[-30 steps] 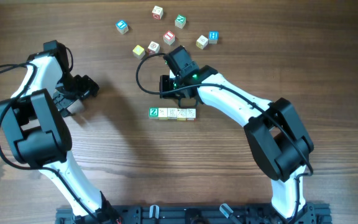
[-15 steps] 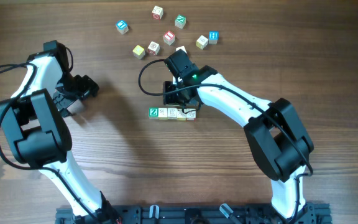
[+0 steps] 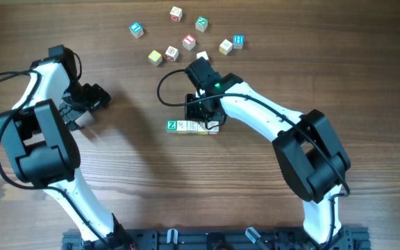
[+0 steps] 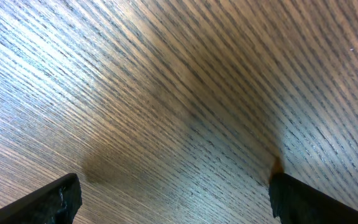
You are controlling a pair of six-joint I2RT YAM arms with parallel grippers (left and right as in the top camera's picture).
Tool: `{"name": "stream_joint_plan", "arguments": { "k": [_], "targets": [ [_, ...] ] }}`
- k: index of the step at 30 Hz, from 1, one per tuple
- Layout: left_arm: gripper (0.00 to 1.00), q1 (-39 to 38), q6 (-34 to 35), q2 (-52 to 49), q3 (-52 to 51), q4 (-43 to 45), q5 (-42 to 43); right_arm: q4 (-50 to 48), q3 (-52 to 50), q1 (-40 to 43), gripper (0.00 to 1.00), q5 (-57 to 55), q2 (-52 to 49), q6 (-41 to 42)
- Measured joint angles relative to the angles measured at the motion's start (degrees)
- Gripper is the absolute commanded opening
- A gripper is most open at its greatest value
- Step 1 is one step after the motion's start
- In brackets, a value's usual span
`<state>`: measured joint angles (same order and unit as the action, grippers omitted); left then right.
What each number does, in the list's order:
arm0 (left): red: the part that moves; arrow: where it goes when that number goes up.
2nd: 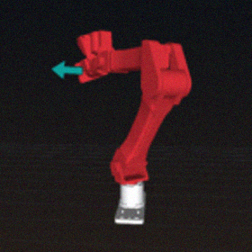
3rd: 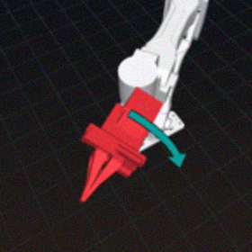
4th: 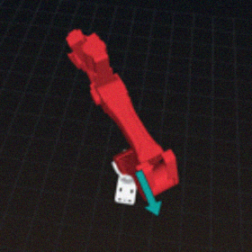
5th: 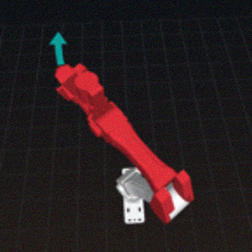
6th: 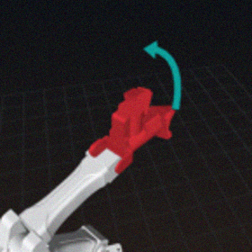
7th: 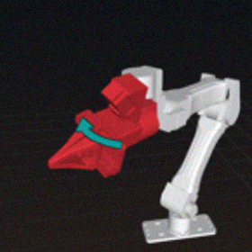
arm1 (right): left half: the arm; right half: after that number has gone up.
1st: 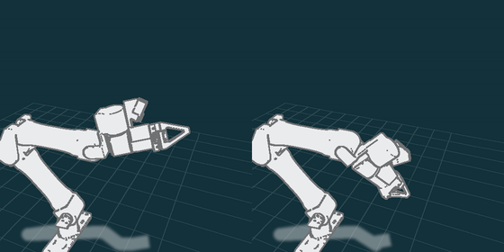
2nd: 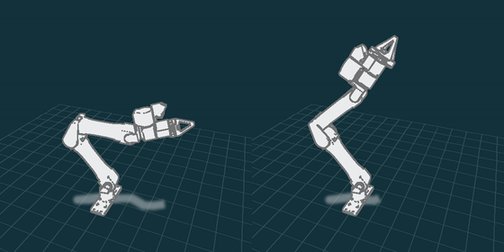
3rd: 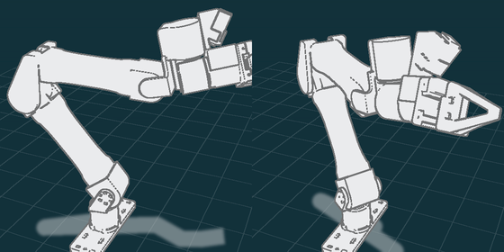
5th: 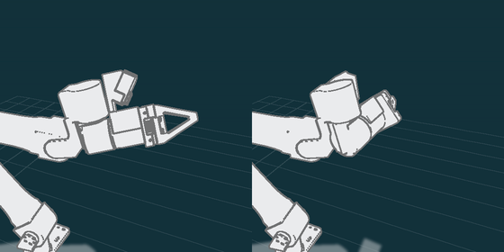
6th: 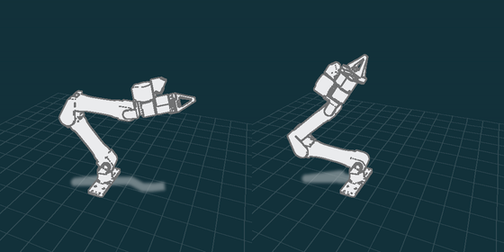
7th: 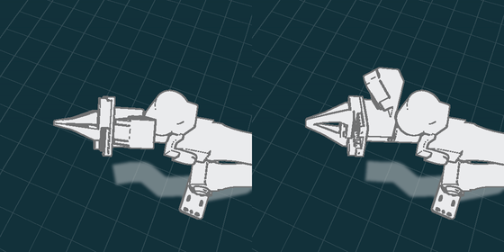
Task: Form a horizontal line
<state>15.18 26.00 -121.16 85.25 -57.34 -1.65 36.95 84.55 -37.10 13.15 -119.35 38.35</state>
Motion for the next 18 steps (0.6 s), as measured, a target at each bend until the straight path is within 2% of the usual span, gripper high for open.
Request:
{"name": "stream_joint_plan", "arguments": {
  "k": [18],
  "targets": [
    [1.0, 0.0, 0.0, 0.0, 0.0, 0.0, 0.0, 1.18, 0.0, 0.0, 0.05, 0.92, 0.0, 0.04]
  ]
}}
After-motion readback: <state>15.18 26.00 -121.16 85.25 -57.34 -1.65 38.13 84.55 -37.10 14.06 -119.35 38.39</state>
